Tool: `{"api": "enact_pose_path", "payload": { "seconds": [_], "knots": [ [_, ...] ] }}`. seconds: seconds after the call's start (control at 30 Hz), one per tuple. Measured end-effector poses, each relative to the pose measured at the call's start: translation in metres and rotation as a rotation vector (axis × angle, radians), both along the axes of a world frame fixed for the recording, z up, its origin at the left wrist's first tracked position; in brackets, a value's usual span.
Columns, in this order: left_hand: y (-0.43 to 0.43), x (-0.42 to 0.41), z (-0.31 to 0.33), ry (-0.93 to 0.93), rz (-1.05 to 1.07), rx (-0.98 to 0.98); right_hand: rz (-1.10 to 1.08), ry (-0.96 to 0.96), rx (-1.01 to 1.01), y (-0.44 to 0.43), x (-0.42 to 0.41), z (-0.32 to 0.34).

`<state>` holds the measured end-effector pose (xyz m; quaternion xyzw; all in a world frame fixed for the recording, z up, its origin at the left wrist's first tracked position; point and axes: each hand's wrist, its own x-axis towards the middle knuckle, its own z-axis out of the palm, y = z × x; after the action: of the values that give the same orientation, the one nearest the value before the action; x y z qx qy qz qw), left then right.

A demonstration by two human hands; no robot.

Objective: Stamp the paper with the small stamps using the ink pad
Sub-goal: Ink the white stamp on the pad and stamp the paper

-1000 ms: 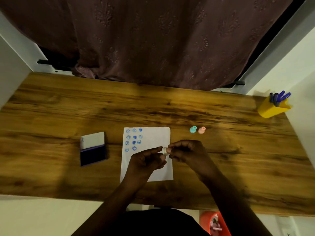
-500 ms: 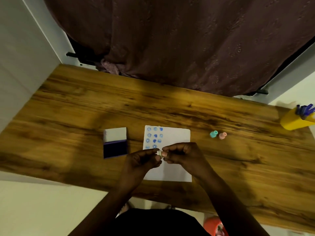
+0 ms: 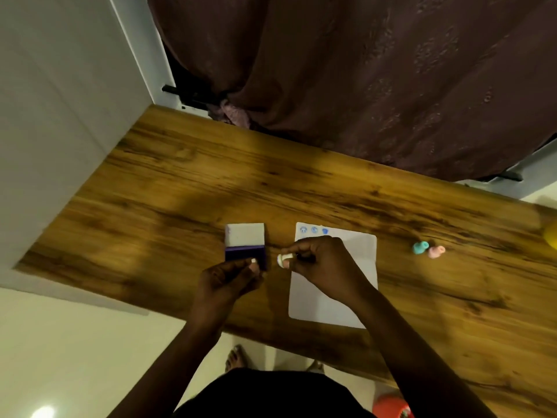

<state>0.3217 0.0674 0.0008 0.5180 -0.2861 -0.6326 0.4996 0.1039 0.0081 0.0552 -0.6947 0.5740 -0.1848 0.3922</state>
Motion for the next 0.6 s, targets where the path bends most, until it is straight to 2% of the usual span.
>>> {"api": "enact_pose_path", "payload": {
  "seconds": [0.3,0.6],
  "knots": [
    [-0.002,0.053,-0.016,-0.034,0.192,0.010,0.183,0.255,-0.170,-0.012,0.075,-0.033],
    [-0.002,0.058,-0.021,-0.030,0.202,0.024,0.237,0.425,-0.203,-0.017,0.097,-0.052]
  ]
}}
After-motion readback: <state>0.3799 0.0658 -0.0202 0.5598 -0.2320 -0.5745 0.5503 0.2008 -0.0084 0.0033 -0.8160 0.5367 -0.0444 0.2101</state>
